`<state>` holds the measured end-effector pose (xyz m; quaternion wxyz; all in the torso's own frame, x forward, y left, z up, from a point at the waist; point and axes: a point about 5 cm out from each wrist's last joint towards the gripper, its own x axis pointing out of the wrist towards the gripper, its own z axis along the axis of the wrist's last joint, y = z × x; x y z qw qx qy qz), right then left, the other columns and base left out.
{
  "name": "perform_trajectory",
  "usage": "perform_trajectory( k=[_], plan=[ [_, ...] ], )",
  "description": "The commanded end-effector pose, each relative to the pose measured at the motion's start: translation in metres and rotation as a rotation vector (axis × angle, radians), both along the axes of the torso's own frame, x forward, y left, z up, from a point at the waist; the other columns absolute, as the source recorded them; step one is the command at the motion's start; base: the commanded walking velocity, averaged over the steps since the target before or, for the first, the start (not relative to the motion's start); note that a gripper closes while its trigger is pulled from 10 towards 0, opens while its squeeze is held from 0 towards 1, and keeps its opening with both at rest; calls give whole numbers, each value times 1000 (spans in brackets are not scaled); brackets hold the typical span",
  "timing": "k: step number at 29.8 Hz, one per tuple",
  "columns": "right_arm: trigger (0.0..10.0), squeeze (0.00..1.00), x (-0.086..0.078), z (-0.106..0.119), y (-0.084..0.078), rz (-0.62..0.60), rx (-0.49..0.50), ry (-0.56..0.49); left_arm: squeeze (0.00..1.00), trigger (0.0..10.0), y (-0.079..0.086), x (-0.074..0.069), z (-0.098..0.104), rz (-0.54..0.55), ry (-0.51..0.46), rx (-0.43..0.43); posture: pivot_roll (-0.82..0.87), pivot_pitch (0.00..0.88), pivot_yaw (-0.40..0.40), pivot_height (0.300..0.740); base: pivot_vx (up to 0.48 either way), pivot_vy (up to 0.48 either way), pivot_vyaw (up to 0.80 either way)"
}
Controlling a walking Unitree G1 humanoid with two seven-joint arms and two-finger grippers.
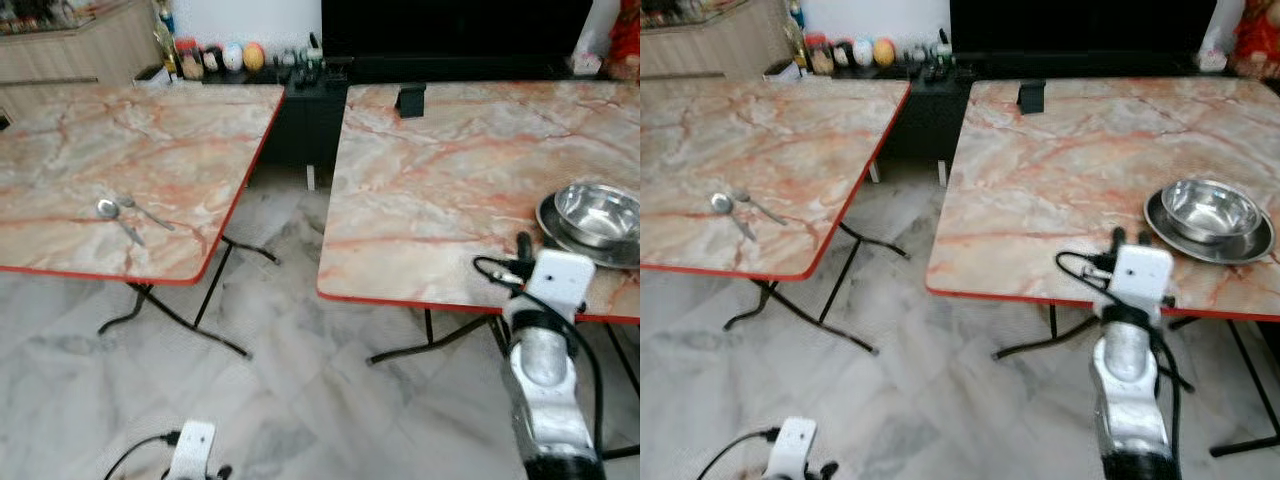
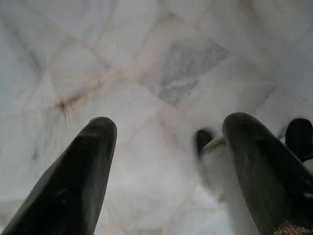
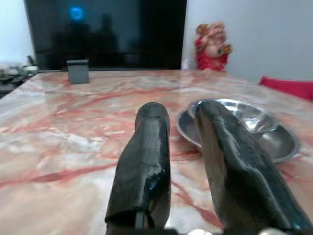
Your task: Setting the table
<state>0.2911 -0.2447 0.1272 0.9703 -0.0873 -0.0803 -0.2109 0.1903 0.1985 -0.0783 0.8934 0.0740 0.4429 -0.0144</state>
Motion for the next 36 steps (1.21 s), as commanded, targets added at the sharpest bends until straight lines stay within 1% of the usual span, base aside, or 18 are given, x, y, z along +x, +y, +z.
perform_trajectory(
  k=[1,3,10,13,15,16,18,21,22,24,25,26,28,29,31,32,35,36],
  plan=[
    [10000,0,3,-5,6,11,23,7,0,10000,8,-7,-2,15,25,15,-38,0,40,731,0,289,0],
    [10000,0,0,-17,-5,-28,22,52,0,10000,7,-7,-2,18,25,14,-34,0,36,731,0,287,0],
    [10000,0,-11,-46,-19,-96,2,157,0,10000,7,-7,-3,22,25,13,-29,0,27,731,0,288,0],
    [10000,0,-22,-70,-26,-136,19,250,0,10000,7,-7,-3,23,25,12,-30,0,26,731,0,289,0],
    [10000,0,-29,-85,-32,-170,45,313,0,10000,7,-7,-3,22,26,11,-25,0,26,731,0,289,0],
    [10000,0,-36,-96,-38,-211,124,344,0,10000,7,-8,-3,24,26,10,-25,0,26,731,0,289,0],
    [10000,0,-44,-106,-44,-249,169,377,0,10000,7,-8,-3,25,25,10,-27,0,28,731,0,287,0],
    [10000,0,-60,-131,-47,-272,196,521,0,10000,6,-7,-3,25,25,10,-32,0,31,731,0,290,0],
    [10000,0,-61,-134,-47,-273,198,537,0,10000,6,-7,-3,25,25,10,-32,0,31,731,0,289,0],
    [10000,0,-70,-146,-43,-262,236,598,0,10000,6,-7,-3,24,25,9,-29,0,28,731,0,289,0],
    [10000,0,-83,-163,-35,-230,277,691,0,10000,6,-7,-3,25,25,8,-29,0,28,731,0,289,0],
    [10000,0,-89,-171,-31,-216,333,730,0,10000,6,-7,-3,25,25,7,-25,0,27,731,0,285,0],
    [10000,0,-103,-187,-19,-218,534,771,0,10000,5,-7,-3,23,25,7,-27,0,29,731,0,289,0],
    [10000,0,-107,-190,-16,-227,579,773,0,10000,5,-7,-3,23,25,7,-27,0,29,731,0,289,0],
    [10000,0,-120,-200,-10,-250,608,833,0,10000,5,-7,-3,21,28,7,-23,0,28,731,0,289,0],
    [10000,0,-128,-206,-3,-250,583,898,0,10000,4,-7,-3,20,29,6,-14,0,23,731,0,289,0],
    [10000,0,-134,-215,18,-147,576,982,0,10000,3,-8,-4,22,31,3,-5,0,12,731,0,285,0],
    [10000,0,-134,-215,18,-147,576,982,0,10000,3,-8,-4,22,31,3,-5,0,12,731,0,285,0]
  ],
)
